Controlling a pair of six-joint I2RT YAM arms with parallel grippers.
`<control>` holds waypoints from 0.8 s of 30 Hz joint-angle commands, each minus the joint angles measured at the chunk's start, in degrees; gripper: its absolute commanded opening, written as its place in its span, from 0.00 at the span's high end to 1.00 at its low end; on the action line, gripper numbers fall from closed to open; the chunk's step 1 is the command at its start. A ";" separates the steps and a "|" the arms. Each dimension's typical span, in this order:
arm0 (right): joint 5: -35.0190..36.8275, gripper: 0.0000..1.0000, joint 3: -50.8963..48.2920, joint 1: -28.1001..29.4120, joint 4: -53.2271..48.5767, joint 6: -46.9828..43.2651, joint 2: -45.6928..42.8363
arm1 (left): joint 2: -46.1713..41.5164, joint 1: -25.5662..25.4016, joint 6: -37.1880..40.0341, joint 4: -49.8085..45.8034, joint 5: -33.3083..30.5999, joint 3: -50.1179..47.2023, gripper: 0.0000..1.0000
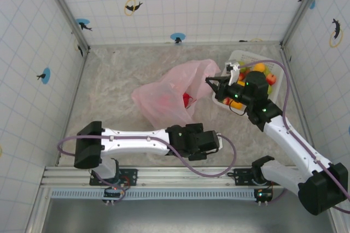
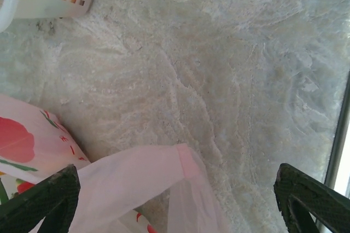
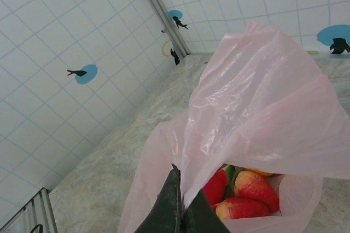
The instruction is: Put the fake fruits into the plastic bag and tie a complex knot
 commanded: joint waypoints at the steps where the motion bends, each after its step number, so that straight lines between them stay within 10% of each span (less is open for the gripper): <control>1: -0.29 0.96 1.13 -0.27 1.25 0.28 -1.09 | 2.49 -0.32 1.85 -0.81 -2.56 1.40 0.05; 12: -0.13 0.97 1.21 -0.30 0.59 0.24 -1.88 | 9.49 1.59 4.30 -1.14 -12.16 2.54 0.14; 20: 0.05 1.00 2.29 -0.72 -0.85 0.11 -1.96 | 4.73 1.95 3.63 -0.75 -11.45 1.63 0.89; 24: -0.32 1.00 4.03 -1.54 -2.50 -0.07 -2.08 | -1.73 3.28 3.00 -0.19 -9.42 1.52 1.00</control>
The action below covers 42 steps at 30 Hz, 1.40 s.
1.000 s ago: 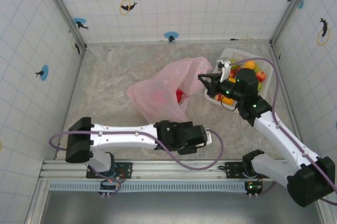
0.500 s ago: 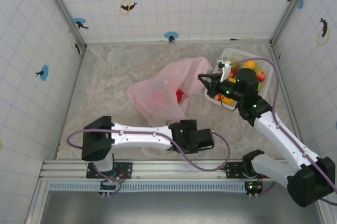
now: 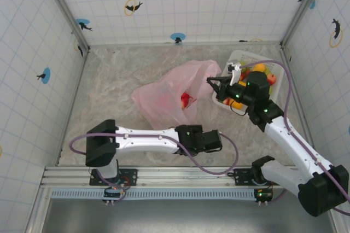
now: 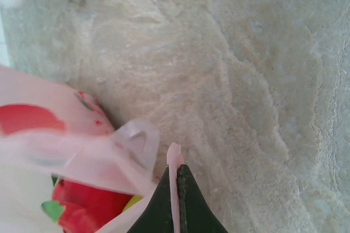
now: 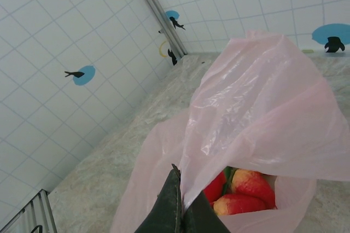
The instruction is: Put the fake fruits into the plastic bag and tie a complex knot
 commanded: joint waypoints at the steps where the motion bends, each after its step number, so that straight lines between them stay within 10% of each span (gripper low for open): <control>1: -0.46 1.00 4.43 -0.95 -1.35 -0.33 -1.40 | -7.87 1.81 -0.61 0.72 0.91 0.62 1.00; 16: -6.05 1.00 23.89 -4.83 -5.76 4.27 2.79 | -42.21 28.27 5.05 20.37 25.22 -1.41 1.00; 24: -13.56 1.00 36.11 -8.21 -4.47 16.83 11.03 | -39.00 44.49 2.06 17.95 40.75 8.53 1.00; 42: -11.66 0.91 17.94 -8.36 -6.55 14.84 1.26 | -39.38 48.15 -7.68 27.48 59.11 -0.13 1.00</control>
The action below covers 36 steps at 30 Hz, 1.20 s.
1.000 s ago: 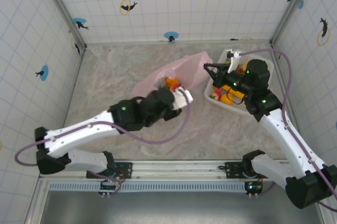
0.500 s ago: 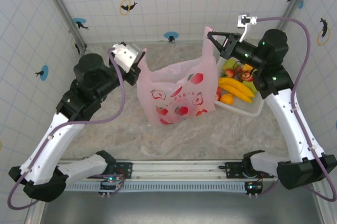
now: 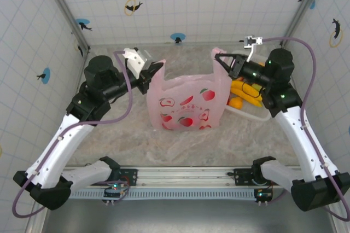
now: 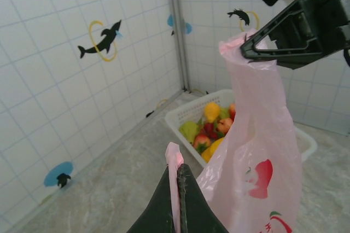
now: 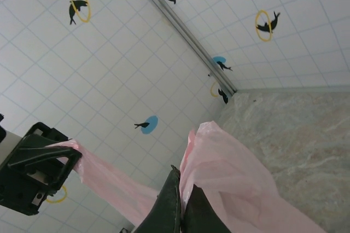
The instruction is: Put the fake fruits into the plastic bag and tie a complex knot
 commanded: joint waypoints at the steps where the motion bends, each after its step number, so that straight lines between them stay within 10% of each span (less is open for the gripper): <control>1: 0.94 0.88 -0.92 -0.49 -2.06 -2.31 -1.95 | -0.58 0.46 -2.39 5.25 3.95 -1.43 1.00; 12: 8.20 0.33 8.52 -8.58 -29.96 -20.84 -9.25 | 2.66 0.53 -7.43 4.44 1.91 2.79 1.00; 21: 2.88 0.18 9.65 -8.60 -32.31 -23.03 -17.31 | 4.40 0.86 -10.36 3.88 0.89 3.84 1.00; 31: 21.92 0.06 -0.23 31.86 -16.46 -33.07 -12.24 | 4.64 2.06 -13.56 6.16 6.72 4.12 1.00; 36: 21.63 0.01 4.32 35.59 -10.97 -41.12 -0.26 | 3.84 2.64 -14.35 6.95 9.68 3.42 1.00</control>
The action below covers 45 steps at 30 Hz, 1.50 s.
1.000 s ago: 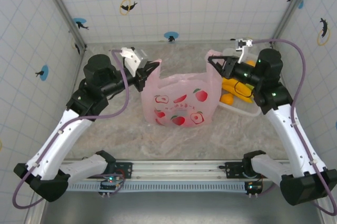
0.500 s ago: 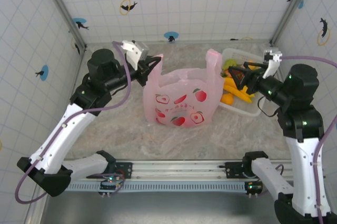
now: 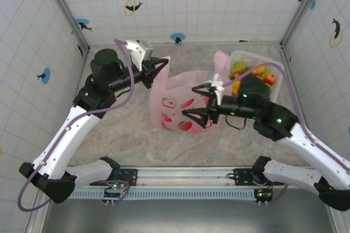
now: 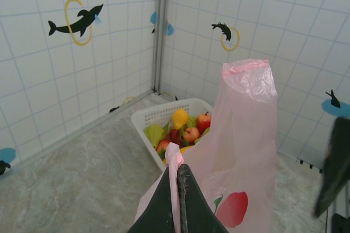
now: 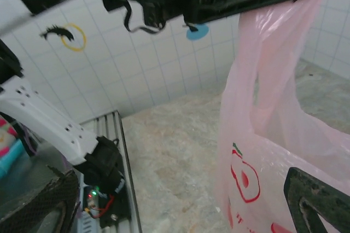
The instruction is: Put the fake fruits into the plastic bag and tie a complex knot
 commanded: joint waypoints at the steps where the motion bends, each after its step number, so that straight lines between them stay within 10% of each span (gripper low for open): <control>1: 3.10 0.01 3.96 -0.18 7.10 -7.26 5.20 | -1.28 0.44 -1.49 3.84 3.83 1.36 1.00; 16: -10.02 0.02 9.39 -4.80 25.38 -2.16 20.47 | -1.65 0.58 -1.53 6.10 7.72 0.60 1.00; 23: -10.77 0.35 8.79 -4.58 28.89 1.07 22.44 | -1.07 0.67 -2.19 7.75 8.59 -0.06 1.00; 27: -10.73 0.69 8.64 -4.55 29.09 2.57 22.66 | -0.73 0.99 -2.41 8.06 7.99 -0.70 1.00; 31: -8.12 0.95 7.68 -4.99 26.81 2.98 21.94 | -1.80 3.19 -3.27 8.70 7.74 -1.97 0.69; 45: -4.64 0.99 5.04 -6.23 26.35 5.96 19.01 | -15.14 16.34 -6.43 26.71 17.92 -27.75 0.14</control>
